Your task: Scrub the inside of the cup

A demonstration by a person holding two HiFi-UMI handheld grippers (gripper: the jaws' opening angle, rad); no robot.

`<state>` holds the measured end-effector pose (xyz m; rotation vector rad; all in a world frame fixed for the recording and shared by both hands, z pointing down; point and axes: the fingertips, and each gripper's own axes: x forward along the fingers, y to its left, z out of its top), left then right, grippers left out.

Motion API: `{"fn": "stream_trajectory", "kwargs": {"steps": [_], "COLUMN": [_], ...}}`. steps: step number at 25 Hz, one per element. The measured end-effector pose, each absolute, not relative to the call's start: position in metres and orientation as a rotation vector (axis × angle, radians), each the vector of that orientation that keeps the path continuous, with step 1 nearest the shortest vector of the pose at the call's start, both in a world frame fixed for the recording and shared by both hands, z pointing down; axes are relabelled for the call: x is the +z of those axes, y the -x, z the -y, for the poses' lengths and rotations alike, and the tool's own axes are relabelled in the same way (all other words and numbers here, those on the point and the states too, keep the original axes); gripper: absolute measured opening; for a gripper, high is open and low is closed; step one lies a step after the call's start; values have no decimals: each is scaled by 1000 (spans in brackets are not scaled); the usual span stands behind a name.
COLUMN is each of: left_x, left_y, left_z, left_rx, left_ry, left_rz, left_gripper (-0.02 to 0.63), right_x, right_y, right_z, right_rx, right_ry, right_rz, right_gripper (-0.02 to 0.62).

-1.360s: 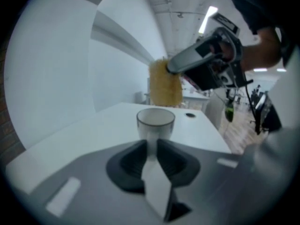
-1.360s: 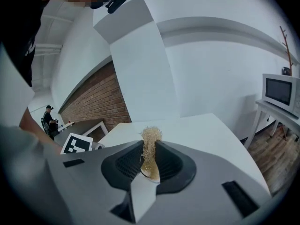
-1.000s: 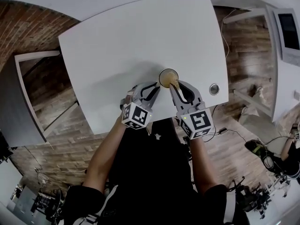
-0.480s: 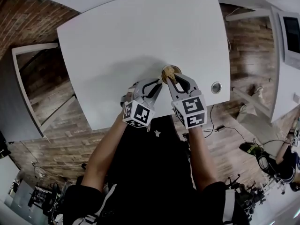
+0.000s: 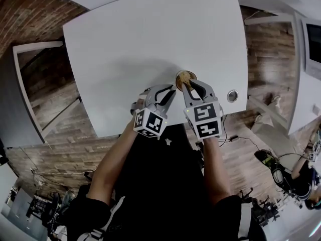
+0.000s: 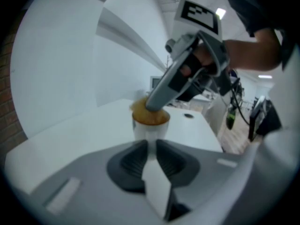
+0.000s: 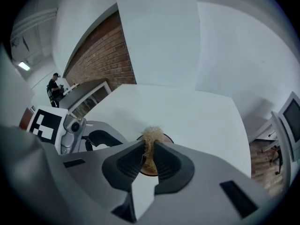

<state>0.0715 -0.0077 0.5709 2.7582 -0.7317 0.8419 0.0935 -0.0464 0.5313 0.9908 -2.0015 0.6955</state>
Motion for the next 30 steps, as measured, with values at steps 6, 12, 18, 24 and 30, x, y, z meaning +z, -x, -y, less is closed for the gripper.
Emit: {"fn": "stream_trajectory", "kwargs": {"steps": [6, 12, 18, 24, 30], "left_x": [570, 571, 572, 571, 571], "left_y": [-73, -74, -74, -73, -76], "left_z": [7, 6, 6, 4, 3], "left_rx": [854, 858, 852, 857, 859], "left_ry": [-2752, -2751, -2740, -2753, -2753], "left_rz": [742, 748, 754, 744, 742], "left_gripper": [60, 60, 60, 60, 60], "right_x": [553, 569, 553, 520, 562], "right_y": [-85, -86, -81, -83, -84], "right_z": [42, 42, 37, 26, 27], "right_rx": [728, 735, 711, 761, 779], "right_ry": [-814, -702, -631, -578, -537], "right_rz": [1909, 1799, 1820, 1907, 1796], "right_gripper": [44, 43, 43, 43, 41]}}
